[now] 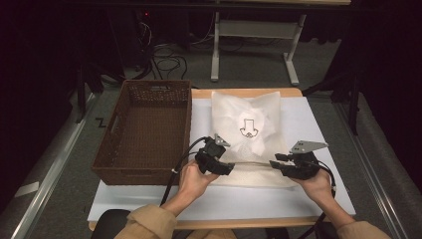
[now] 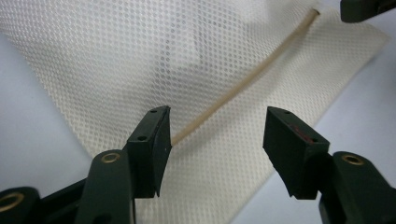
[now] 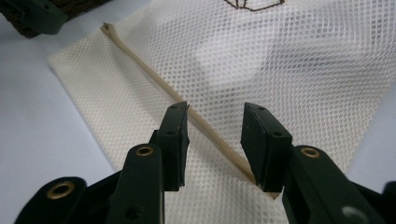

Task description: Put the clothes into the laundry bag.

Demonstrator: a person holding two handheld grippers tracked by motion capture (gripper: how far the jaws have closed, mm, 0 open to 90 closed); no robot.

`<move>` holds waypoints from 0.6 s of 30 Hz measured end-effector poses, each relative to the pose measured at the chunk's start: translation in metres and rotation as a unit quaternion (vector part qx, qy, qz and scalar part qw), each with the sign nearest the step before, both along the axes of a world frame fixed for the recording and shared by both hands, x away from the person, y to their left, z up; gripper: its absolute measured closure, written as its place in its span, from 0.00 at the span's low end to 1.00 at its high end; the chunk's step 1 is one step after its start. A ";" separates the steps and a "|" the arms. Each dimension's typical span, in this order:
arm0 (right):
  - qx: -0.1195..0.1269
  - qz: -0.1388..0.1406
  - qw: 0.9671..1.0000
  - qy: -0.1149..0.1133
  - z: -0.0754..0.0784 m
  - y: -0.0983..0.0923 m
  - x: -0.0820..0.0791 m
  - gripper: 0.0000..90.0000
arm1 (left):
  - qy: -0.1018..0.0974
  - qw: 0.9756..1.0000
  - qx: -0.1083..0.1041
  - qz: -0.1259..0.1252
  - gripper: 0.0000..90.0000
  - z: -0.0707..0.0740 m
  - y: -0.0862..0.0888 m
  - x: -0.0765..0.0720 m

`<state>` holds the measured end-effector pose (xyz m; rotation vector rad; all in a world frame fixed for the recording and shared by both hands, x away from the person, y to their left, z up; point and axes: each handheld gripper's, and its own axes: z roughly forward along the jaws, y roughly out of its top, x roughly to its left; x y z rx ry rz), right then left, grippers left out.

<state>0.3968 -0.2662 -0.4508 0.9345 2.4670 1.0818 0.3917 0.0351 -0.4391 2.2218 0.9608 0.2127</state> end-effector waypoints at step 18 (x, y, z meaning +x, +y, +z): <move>0.023 0.045 0.999 -0.004 0.005 0.011 -0.038 0.61 | 0.000 0.999 -0.033 -0.012 0.45 0.003 0.036 -0.040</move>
